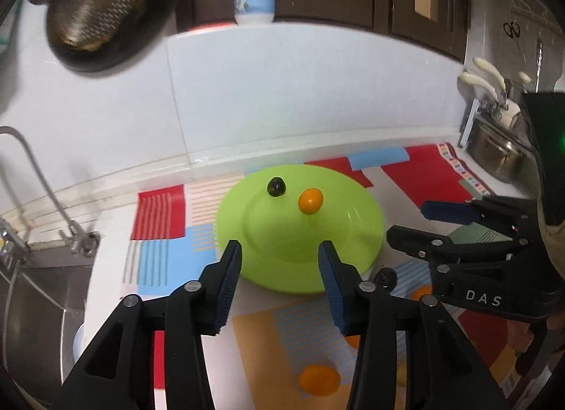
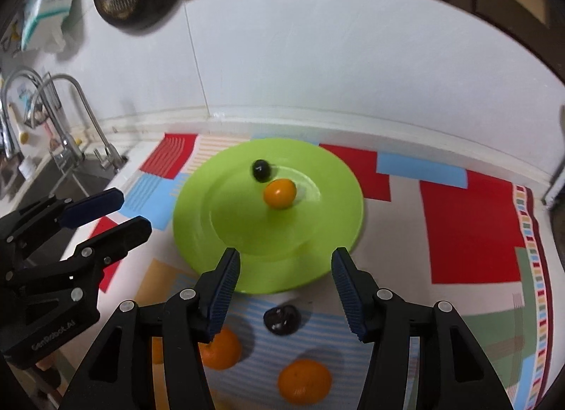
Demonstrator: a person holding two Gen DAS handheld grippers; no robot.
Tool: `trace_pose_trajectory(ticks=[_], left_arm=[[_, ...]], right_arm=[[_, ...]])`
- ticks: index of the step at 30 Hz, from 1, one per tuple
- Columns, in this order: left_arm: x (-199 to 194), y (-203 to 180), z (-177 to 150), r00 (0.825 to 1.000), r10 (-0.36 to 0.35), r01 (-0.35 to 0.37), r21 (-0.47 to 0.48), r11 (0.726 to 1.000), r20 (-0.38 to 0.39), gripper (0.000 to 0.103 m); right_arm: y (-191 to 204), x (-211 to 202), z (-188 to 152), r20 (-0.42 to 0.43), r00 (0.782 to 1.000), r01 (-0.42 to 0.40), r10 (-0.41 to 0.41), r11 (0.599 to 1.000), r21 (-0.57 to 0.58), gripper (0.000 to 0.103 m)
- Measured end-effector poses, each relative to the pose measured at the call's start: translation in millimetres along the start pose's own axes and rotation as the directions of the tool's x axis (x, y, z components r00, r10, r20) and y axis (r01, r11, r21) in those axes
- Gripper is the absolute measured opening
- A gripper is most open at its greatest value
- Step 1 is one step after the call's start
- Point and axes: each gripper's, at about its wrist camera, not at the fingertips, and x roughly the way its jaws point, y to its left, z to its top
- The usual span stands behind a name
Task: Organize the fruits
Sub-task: 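Withdraw both grippers from the plate back toward the remaining fruits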
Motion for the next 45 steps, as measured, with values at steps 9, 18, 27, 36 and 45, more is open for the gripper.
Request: trace_pose_trajectory(ticks=[9,18,27,36,45], left_arm=[[-53.1,-4.7,-6.8,0.996,0.05,-0.047,-0.041,0.998,0.069,0.065],[-95.3,-8.8,-28.4,0.991,0.089,-0.082,-0.072,0.994,0.101,0.074],[-128.0,-19.6,-52.3,0.986,0.117,-0.108,-0.076,0.991,0.122,0.077],[-147.6,-29.1,-79.6,0.98,0.148,-0.136,-0.094,0.986,0.134,0.077],[-140.6,-35.7,-103.4,0.981,0.167,-0.16,-0.072,0.984,0.099,0.077]], right_arm=[[6.8,-55.6,-18.5,0.115,0.993,0.003,-0.009,0.999,0.049,0.055],[15.6,-94.4,-44.7,0.164,0.984,0.052,-0.065,0.996,0.078,0.061],[18.2,-124.3,-79.4,0.164,0.982,0.08,-0.098,0.99,0.114,0.061],[17.5,-139.3,-111.7,0.165,0.977,0.109,-0.131,0.984,0.14,0.061],[20.9,-138.5,-134.4,0.147,0.978,0.133,-0.149,0.985,0.11,0.061]])
